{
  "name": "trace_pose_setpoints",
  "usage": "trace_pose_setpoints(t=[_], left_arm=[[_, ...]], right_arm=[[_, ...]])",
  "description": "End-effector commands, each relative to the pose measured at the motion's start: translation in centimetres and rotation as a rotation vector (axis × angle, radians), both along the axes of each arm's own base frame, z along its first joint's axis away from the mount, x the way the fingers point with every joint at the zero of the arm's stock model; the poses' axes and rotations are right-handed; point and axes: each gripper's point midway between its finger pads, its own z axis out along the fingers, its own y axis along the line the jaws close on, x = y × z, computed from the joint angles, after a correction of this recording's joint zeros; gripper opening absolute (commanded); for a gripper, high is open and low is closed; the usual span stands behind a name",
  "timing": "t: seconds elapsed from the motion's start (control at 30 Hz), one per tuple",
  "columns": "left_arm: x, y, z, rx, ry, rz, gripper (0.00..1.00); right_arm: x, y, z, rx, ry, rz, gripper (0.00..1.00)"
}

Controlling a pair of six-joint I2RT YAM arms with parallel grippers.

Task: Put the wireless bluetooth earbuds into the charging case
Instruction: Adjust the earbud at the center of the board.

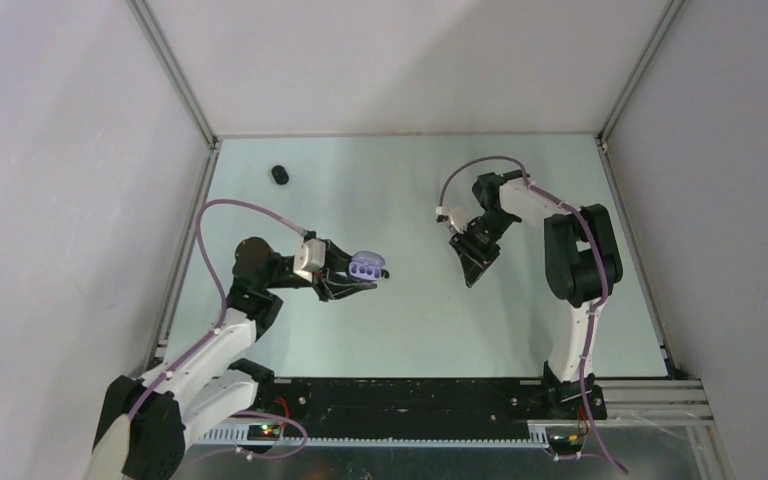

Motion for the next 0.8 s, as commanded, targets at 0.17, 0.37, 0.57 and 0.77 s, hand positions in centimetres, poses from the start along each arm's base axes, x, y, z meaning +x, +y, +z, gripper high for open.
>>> trace_pose_setpoints(t=[0.17, 0.37, 0.57, 0.77], left_arm=[[0.1, -0.1, 2.4, -0.021, -0.093, -0.009, 0.00], [0.2, -0.2, 2.3, -0.018, -0.088, -0.007, 0.00], [0.2, -0.2, 2.2, -0.012, -0.073, -0.007, 0.00], [0.3, -0.2, 2.2, -0.004, -0.092, -0.004, 0.00]], right_arm=[[5.2, -0.6, 2.0, 0.029, -0.231, -0.130, 0.31], [6.5, -1.6, 3.1, 0.068, -0.324, -0.166, 0.27], [2.7, 0.8, 3.0, 0.087, -0.253, 0.007, 0.26], [0.4, 1.8, 0.9, -0.030, -0.211, 0.127, 0.29]])
